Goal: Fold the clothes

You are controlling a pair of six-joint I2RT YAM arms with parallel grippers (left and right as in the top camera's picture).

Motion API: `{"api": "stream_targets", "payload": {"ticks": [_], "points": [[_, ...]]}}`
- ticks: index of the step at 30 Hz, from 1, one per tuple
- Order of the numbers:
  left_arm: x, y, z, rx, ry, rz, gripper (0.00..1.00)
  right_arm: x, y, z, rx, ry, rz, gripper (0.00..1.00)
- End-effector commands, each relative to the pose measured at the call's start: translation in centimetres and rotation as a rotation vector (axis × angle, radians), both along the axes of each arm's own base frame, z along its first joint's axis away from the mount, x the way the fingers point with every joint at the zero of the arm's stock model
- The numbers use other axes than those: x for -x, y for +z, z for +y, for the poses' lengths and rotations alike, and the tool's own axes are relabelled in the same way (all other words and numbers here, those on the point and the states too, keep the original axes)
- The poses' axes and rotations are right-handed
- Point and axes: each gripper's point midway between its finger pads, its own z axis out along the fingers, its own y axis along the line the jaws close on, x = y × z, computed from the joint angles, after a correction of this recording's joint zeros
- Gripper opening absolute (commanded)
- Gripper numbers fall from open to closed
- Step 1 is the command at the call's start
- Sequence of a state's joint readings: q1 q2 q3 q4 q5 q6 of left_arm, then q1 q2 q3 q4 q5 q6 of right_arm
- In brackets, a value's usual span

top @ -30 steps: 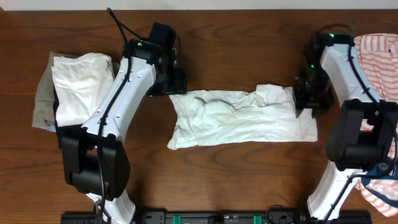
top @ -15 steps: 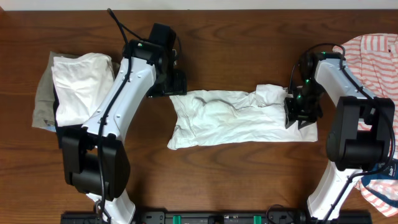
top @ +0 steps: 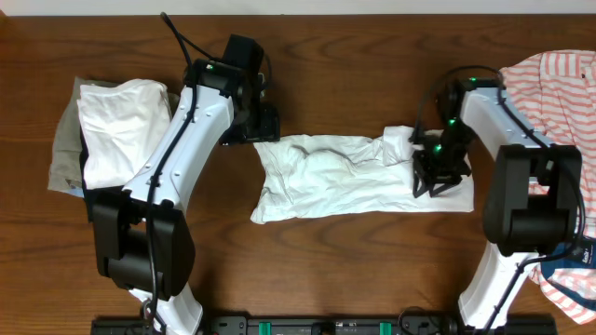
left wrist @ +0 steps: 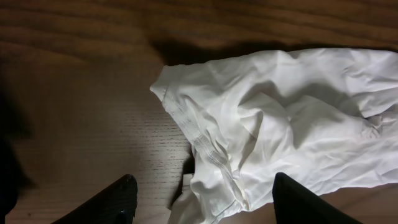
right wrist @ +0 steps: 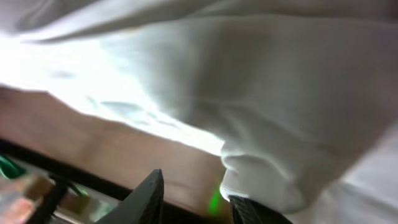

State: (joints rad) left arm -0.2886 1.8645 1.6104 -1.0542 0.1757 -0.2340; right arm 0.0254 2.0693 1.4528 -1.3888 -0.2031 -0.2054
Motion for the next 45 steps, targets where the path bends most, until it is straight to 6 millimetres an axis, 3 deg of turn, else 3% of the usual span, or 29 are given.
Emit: {"api": "stream_targets", "payload": {"ticks": [1, 7, 12, 22, 36, 39, 43, 45], "points": [[0.2, -0.5, 0.5, -0.019, -0.009, 0.010, 0.70, 0.1, -0.2, -1.5, 0.105, 0.060, -0.007, 0.32], [0.1, -0.5, 0.4, -0.018, -0.009, 0.008, 0.70, -0.8, -0.4, -5.3, 0.381, -0.030, -0.043, 0.28], [0.1, -0.5, 0.4, -0.018, -0.009, 0.008, 0.70, -1.8, -0.6, -5.8, 0.419, -0.047, -0.087, 0.29], [0.1, -0.5, 0.4, -0.018, -0.009, 0.008, 0.70, -3.6, -1.4, -1.9, 0.170, -0.046, -0.157, 0.35], [0.1, -0.5, 0.4, -0.018, -0.009, 0.008, 0.70, -5.3, -1.8, -1.7, 0.159, -0.056, -0.225, 0.34], [0.1, -0.5, 0.4, -0.017, -0.009, 0.007, 0.70, -5.3, -1.8, -1.2, 0.123, -0.044, -0.226, 0.27], [-0.1, -0.5, 0.4, -0.015, -0.009, 0.000, 0.70, -5.1, -1.6, -0.5, 0.078, -0.005, -0.225, 0.07], [-0.1, -0.5, 0.4, -0.015, -0.009, -0.002, 0.70, -5.0, -1.5, -0.1, 0.062, 0.023, -0.231, 0.07]]}}
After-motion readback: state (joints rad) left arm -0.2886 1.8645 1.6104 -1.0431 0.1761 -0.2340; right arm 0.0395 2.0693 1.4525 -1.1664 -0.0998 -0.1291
